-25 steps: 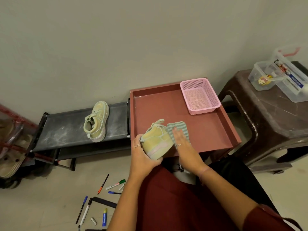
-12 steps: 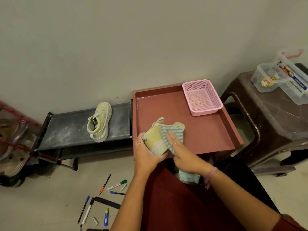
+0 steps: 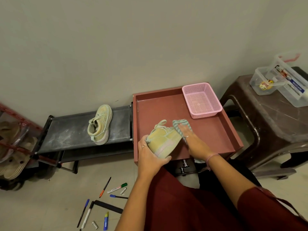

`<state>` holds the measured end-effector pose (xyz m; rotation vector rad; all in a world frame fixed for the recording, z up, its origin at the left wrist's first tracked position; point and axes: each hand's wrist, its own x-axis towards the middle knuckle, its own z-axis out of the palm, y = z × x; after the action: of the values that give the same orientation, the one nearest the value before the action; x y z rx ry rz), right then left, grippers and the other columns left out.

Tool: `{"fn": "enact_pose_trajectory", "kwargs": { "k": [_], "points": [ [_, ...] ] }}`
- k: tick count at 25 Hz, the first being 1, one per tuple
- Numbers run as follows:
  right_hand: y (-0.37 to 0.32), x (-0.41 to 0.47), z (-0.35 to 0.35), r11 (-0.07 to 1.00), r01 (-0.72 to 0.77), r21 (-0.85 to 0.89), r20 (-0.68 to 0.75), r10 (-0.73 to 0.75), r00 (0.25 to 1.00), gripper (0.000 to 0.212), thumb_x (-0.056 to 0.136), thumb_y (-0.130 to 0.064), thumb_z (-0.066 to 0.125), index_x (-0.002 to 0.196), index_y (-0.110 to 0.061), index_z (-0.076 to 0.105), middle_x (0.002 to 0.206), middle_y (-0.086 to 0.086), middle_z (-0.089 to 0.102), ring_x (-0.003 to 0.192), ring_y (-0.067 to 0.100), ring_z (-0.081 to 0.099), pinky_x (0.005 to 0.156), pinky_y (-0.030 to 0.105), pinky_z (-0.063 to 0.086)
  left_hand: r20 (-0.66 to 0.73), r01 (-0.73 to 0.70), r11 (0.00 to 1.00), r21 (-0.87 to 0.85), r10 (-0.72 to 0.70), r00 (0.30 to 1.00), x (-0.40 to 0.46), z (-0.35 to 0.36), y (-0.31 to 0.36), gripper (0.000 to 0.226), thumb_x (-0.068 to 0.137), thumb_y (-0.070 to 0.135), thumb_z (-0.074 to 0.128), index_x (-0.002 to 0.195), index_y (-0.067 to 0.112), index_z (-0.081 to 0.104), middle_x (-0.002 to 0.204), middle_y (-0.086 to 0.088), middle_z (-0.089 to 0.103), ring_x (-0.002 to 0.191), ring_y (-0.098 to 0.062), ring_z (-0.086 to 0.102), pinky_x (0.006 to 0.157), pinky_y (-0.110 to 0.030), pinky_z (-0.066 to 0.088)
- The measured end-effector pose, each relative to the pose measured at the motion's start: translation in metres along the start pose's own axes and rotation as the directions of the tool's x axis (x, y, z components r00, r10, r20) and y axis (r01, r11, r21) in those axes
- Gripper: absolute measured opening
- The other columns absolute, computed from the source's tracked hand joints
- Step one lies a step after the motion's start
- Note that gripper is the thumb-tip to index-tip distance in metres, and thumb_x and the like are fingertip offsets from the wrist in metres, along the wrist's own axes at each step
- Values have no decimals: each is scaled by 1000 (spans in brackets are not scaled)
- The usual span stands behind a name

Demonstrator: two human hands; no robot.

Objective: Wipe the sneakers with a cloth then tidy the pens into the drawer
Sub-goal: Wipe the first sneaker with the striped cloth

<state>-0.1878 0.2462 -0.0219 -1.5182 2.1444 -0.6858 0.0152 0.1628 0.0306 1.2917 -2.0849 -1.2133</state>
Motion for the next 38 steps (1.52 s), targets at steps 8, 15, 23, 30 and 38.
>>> {"fn": "enact_pose_trajectory", "kwargs": {
  "k": [8, 15, 23, 30, 38],
  "points": [
    [17, 48, 1, 988, -66, 138, 124, 49, 991, 93, 68, 20, 36, 152, -14, 16, 158, -3, 12, 147, 12, 8, 121, 30, 6, 290, 395, 863, -315, -309, 906, 5, -28, 9, 86, 54, 8, 93, 123, 17, 44, 123, -4, 57, 108, -16, 61, 85, -29, 55],
    [9, 52, -17, 973, -173, 153, 220, 137, 966, 96, 66, 29, 31, 151, -12, 13, 156, -5, 11, 145, 9, 7, 111, 11, 3, 361, 532, 642, -551, -392, 846, 10, -30, 15, 18, 90, 6, 65, 105, -1, 58, 101, -12, 68, 88, -20, 69, 67, -25, 59],
    [-16, 36, -4, 988, -155, 8, 274, 147, 950, 85, 78, 17, 38, 152, -12, 8, 159, 4, 9, 146, 19, 11, 115, 21, 10, 140, 282, 913, -294, -250, 958, -12, -18, -7, 10, 85, 13, 72, 88, 8, 63, 91, -7, 72, 87, -20, 68, 77, -38, 56],
    [-25, 43, 2, 987, -151, -60, 298, 162, 941, 78, 89, 2, 42, 152, -13, -1, 160, 2, -3, 147, 20, 6, 120, 33, 13, 84, 205, 970, -131, -195, 977, -11, -12, -6, 13, 82, 18, 74, 86, 10, 65, 91, 1, 70, 87, -12, 66, 76, -30, 55],
    [-33, 33, 4, 979, -205, 0, 256, 198, 946, 77, 85, 11, 37, 152, -9, 5, 160, 4, 2, 147, 18, 5, 116, 23, 8, 58, 252, 930, -267, -245, 968, -6, -11, -4, 11, 84, 14, 73, 86, 10, 64, 85, 0, 70, 76, -9, 66, 66, -26, 55]
  ]
}}
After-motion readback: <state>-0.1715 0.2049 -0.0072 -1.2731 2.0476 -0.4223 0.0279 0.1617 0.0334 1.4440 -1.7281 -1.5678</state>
